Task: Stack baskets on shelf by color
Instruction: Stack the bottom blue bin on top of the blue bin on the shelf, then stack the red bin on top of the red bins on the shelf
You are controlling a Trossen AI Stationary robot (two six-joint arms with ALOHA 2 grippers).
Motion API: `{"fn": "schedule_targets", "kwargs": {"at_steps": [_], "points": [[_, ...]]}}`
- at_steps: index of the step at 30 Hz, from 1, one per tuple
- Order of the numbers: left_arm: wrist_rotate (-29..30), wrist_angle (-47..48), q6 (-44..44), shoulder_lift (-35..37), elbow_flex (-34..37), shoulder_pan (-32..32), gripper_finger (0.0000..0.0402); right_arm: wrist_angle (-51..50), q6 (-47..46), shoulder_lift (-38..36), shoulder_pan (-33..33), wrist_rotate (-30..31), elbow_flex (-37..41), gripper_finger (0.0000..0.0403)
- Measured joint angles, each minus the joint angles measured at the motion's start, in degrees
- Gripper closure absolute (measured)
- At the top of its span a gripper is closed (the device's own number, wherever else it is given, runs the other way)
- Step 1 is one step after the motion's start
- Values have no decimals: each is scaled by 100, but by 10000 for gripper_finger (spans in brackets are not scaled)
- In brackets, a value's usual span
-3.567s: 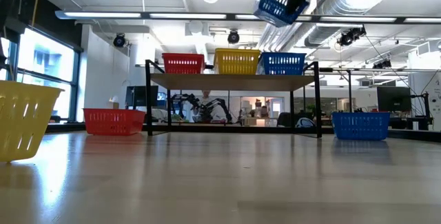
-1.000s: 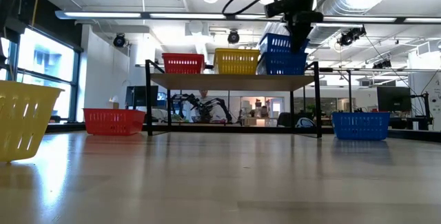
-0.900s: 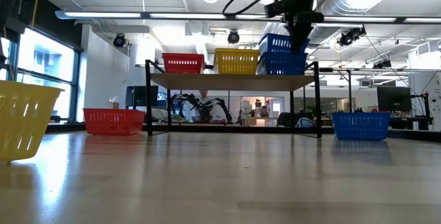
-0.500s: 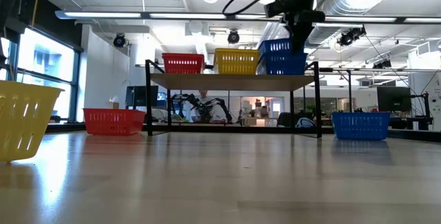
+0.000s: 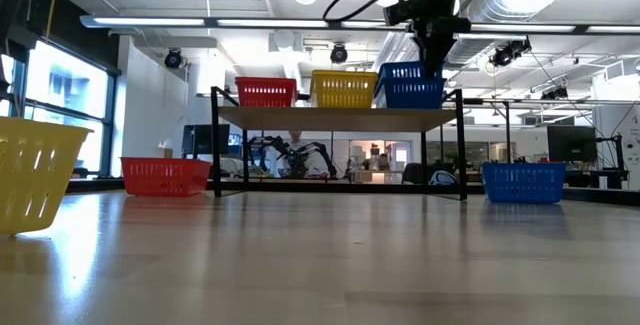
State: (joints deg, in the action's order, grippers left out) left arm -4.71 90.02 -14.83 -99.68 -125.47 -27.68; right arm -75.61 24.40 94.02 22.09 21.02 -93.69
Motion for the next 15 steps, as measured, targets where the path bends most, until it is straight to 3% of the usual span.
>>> {"fn": "schedule_targets", "kwargs": {"at_steps": [15], "points": [[-2,0,4,-2,0,3,291,-345,-296,-9,-28,-1,-890,329]]}}
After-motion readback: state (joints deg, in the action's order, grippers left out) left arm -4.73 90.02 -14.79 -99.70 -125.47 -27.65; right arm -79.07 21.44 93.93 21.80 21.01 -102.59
